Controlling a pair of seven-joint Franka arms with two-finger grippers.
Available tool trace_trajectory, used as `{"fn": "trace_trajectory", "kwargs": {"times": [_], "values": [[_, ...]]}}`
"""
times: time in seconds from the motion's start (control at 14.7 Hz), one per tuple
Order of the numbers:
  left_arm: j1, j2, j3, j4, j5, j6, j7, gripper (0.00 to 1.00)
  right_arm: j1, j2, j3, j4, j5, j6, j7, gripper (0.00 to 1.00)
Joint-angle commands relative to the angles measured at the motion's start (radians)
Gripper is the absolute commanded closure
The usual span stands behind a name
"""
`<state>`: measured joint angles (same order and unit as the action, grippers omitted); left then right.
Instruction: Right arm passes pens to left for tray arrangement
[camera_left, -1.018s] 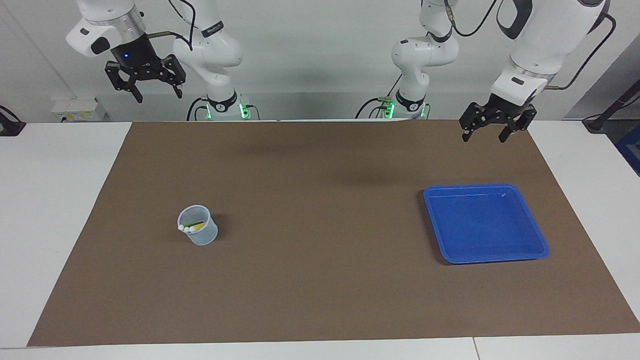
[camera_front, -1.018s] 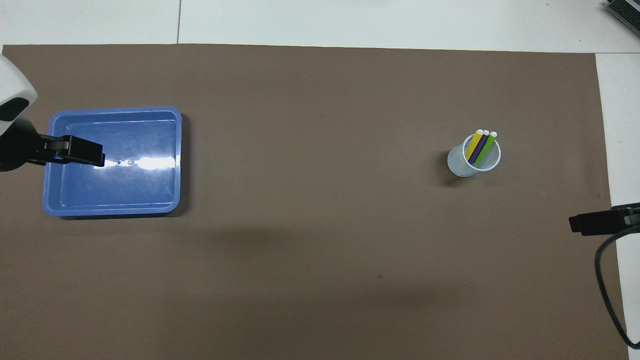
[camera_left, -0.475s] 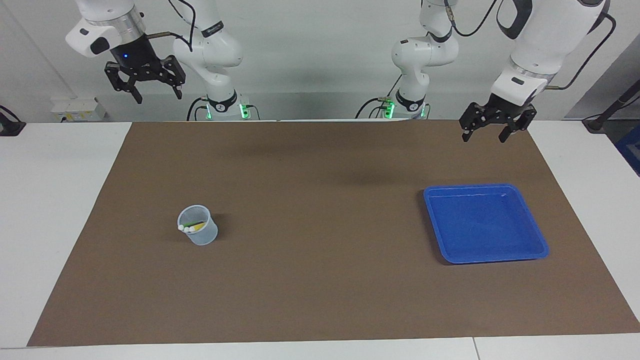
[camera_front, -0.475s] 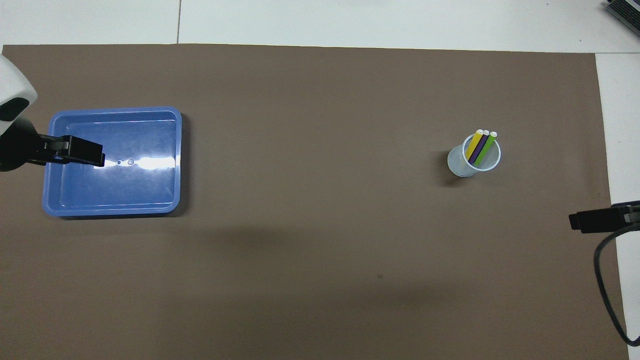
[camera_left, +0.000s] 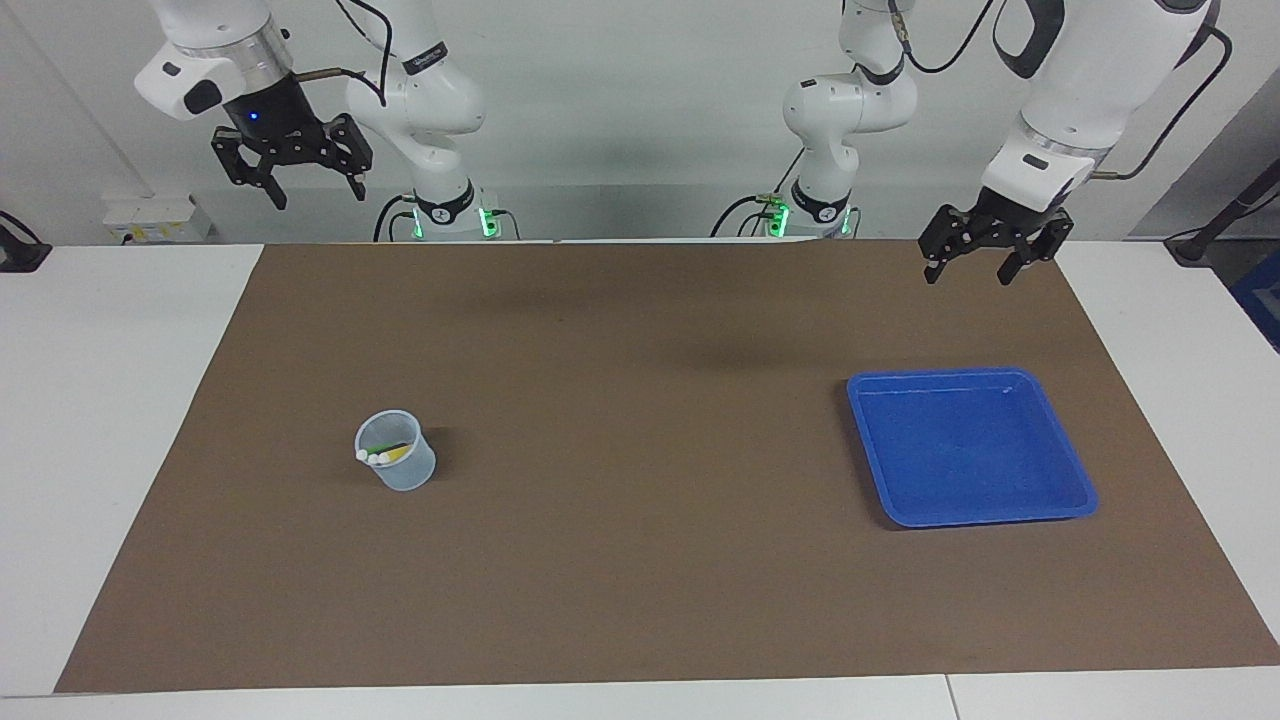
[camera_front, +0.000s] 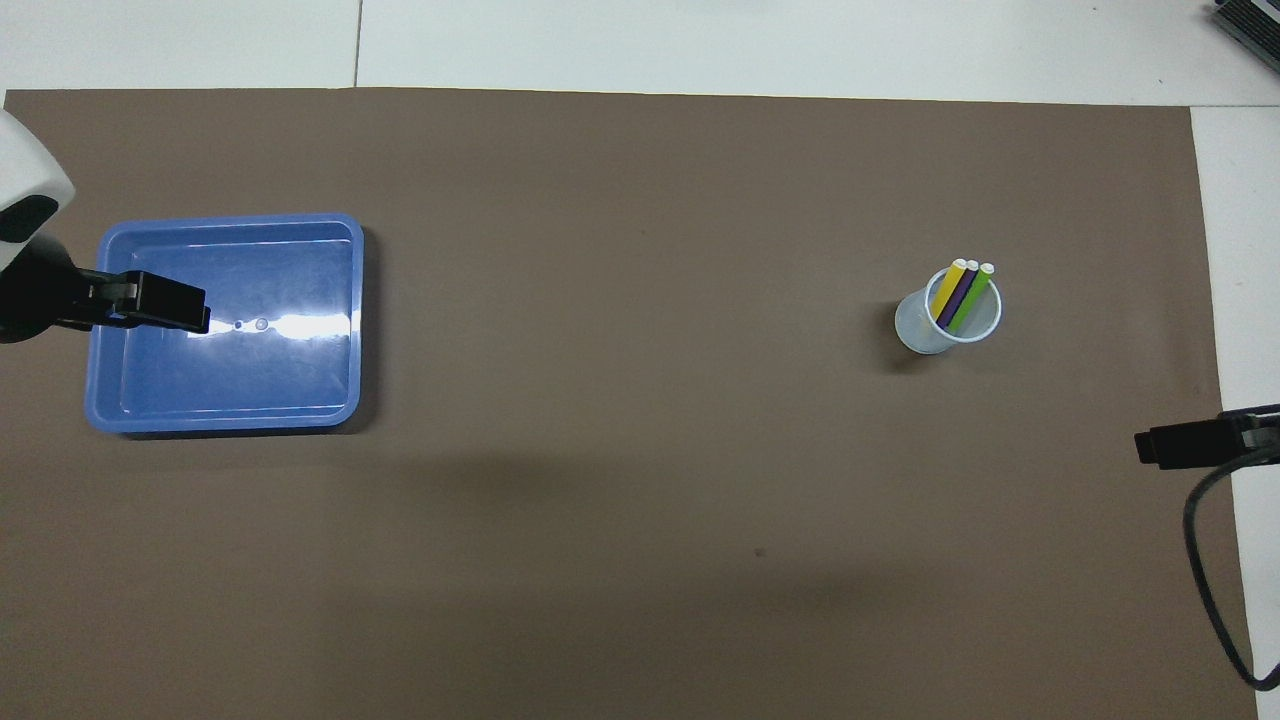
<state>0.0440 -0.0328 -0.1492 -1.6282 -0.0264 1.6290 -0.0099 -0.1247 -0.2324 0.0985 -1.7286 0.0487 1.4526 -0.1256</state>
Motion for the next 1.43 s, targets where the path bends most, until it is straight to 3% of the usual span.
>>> {"fn": "trace_trajectory", "kwargs": {"times": [0.0, 1.02, 1.36], "values": [[-0.001, -0.026, 0.003, -0.021, 0.0, -0.011, -0.007, 0.0, -0.015, -0.028, 0.0, -0.031, -0.003, 0.009, 0.008, 0.0], [0.014, -0.026, 0.01, -0.021, 0.0, -0.017, 0.005, 0.0, -0.053, -0.035, -0.005, -0.105, -0.003, 0.13, -0.078, 0.0], [0.013, -0.095, 0.008, -0.165, 0.0, 0.049, 0.007, 0.01, -0.055, -0.019, -0.005, -0.108, -0.003, 0.163, -0.155, 0.0]]}}
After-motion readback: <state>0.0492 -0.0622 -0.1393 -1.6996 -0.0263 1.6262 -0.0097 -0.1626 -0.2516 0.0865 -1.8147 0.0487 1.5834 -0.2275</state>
